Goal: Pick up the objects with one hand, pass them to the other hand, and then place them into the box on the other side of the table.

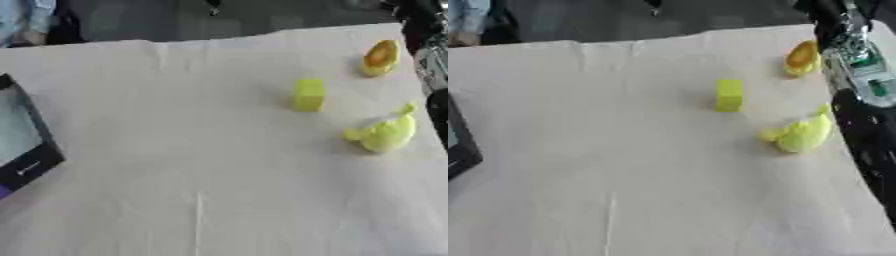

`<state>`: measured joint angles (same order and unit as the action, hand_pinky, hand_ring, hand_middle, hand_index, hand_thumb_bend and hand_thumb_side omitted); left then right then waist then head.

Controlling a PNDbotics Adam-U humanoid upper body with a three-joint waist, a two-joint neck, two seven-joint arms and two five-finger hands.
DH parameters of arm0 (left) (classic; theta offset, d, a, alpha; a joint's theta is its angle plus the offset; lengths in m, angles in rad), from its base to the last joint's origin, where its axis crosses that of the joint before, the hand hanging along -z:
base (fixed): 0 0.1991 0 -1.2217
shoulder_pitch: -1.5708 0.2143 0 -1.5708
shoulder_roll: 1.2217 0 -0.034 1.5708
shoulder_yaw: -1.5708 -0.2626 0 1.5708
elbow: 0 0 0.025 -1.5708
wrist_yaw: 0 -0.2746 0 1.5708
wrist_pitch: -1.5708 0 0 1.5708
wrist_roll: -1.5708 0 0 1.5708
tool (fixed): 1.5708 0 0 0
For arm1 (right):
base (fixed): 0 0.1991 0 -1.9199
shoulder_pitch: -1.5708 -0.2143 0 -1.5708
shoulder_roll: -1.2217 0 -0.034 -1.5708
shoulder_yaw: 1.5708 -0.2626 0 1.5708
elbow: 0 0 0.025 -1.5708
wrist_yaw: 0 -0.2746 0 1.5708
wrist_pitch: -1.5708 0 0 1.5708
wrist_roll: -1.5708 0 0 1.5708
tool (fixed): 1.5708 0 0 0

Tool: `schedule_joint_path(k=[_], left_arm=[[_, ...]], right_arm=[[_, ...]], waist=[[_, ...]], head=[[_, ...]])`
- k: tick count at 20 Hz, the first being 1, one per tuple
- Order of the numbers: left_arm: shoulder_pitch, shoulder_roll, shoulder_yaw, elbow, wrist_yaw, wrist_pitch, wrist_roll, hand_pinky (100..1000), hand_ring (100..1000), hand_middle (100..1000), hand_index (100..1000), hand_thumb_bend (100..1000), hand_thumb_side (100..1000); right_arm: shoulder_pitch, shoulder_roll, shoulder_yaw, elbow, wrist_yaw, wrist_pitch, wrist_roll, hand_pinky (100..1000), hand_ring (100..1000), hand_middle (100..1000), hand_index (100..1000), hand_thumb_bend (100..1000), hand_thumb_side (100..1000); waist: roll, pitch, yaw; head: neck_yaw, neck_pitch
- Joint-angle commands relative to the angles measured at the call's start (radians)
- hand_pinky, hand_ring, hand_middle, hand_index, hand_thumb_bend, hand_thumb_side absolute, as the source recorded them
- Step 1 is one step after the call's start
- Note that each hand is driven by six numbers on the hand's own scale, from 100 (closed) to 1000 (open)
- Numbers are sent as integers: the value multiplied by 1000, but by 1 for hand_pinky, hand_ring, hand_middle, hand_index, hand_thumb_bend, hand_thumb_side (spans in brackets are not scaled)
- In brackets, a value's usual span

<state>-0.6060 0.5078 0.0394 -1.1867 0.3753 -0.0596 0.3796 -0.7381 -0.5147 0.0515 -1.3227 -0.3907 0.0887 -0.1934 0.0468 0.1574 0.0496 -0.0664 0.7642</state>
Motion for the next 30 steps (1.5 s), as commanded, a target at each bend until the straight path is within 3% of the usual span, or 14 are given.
schedule_joint_path(k=[1, 19, 27, 30], left_arm=[[-10, 29, 11, -21, -3, 3, 1, 814, 868, 903, 931, 885, 623], [17, 34, 15, -43, 5, -1, 11, 824, 868, 899, 926, 884, 621], [127, 8, 45, -186, 24, -3, 70, 831, 872, 902, 929, 881, 620], [163, -1, 56, -228, 21, 2, 97, 832, 872, 901, 929, 880, 622]], right_arm=[[-12, -17, -7, -21, 7, -1, 3, 888, 928, 891, 906, 481, 443], [-4, -35, -2, -30, 1, 5, 39, 892, 933, 894, 910, 457, 432], [15, -71, 6, -69, 6, 11, 57, 892, 936, 897, 911, 470, 448], [15, -79, 9, -81, 30, 17, 70, 892, 935, 896, 911, 469, 447]], waist=[[-12, -2, 2], [-13, 2, 3], [-3, 14, 12], [0, 20, 13]], head=[[-9, 6], [-15, 6], [-5, 6], [30, 6]])
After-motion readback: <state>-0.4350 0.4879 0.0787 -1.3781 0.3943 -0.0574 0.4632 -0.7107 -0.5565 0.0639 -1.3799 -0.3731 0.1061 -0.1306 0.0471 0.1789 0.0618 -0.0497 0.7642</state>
